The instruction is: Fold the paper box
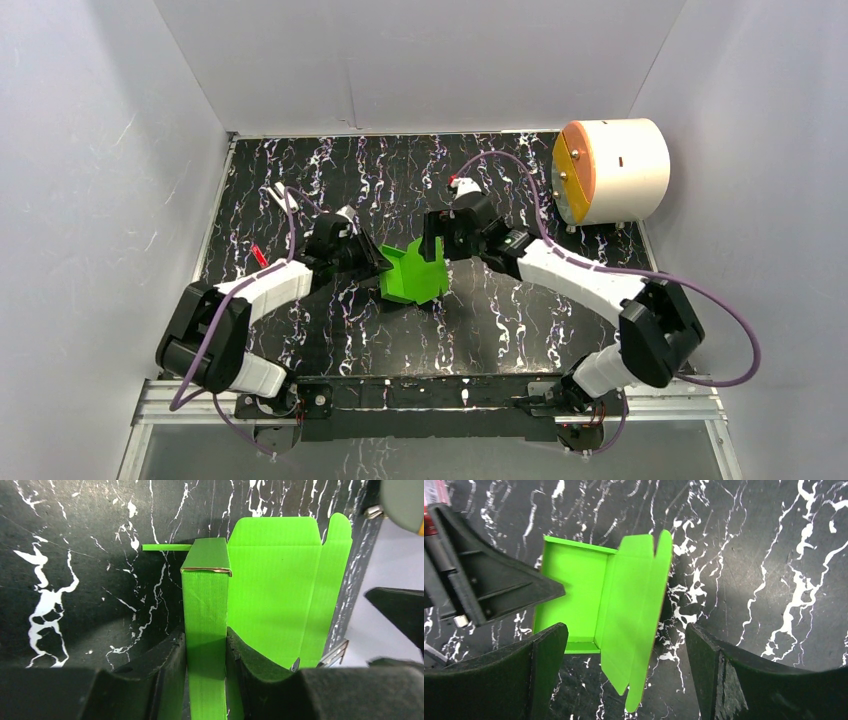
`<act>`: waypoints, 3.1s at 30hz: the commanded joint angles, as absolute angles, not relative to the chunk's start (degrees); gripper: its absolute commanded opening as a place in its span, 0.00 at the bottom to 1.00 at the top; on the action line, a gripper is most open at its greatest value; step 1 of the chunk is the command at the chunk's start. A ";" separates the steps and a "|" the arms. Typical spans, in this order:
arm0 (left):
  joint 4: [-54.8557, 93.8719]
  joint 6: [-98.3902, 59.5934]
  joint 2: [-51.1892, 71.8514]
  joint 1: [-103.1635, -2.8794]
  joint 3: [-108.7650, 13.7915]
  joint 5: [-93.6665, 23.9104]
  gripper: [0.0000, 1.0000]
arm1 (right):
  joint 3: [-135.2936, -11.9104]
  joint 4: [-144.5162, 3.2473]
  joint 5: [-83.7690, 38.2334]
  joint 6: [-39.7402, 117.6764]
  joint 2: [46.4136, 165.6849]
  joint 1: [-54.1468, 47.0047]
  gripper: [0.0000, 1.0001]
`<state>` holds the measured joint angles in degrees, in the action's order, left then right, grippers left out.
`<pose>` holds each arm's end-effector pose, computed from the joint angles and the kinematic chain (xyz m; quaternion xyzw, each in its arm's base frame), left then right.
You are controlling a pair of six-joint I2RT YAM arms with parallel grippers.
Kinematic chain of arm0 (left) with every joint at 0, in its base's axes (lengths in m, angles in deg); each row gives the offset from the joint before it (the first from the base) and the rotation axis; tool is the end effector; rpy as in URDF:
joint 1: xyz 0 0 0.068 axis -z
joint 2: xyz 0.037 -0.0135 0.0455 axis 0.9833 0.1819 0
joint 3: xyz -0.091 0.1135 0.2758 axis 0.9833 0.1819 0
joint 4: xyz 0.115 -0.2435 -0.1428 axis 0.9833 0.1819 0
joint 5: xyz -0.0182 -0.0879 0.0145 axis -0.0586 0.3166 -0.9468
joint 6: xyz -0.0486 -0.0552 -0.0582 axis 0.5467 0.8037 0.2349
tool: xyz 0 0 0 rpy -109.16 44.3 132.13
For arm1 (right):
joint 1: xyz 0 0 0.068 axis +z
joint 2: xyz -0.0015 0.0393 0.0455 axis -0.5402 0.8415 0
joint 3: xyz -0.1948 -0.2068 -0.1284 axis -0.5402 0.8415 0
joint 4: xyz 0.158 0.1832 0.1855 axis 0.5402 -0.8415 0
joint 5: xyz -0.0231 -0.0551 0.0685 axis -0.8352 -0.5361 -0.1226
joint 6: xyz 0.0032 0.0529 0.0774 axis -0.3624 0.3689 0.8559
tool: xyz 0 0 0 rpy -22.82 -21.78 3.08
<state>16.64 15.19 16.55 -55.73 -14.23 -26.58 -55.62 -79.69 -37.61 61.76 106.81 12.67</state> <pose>0.3131 -0.1643 0.1662 -0.1102 0.8839 -0.3558 0.2830 0.2871 0.2756 0.2620 -0.0914 0.8763 0.2420 0.4064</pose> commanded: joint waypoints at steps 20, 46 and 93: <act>-1.91 23.60 13.18 -55.70 -2.70 -22.91 0.52 | -65.04 -87.96 -27.63 46.70 115.96 11.69 0.16; 31.73 -19.88 -22.03 -56.51 -11.62 -44.42 0.72 | -86.97 -107.23 -7.64 -6.31 128.98 11.71 0.05; 35.97 -28.94 7.16 -60.23 -28.94 -23.24 0.64 | -67.01 -89.82 -13.31 12.20 112.49 5.90 0.65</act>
<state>33.67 -26.49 4.35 -59.69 -24.88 -28.27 -68.21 -95.25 -18.73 11.38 112.60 7.14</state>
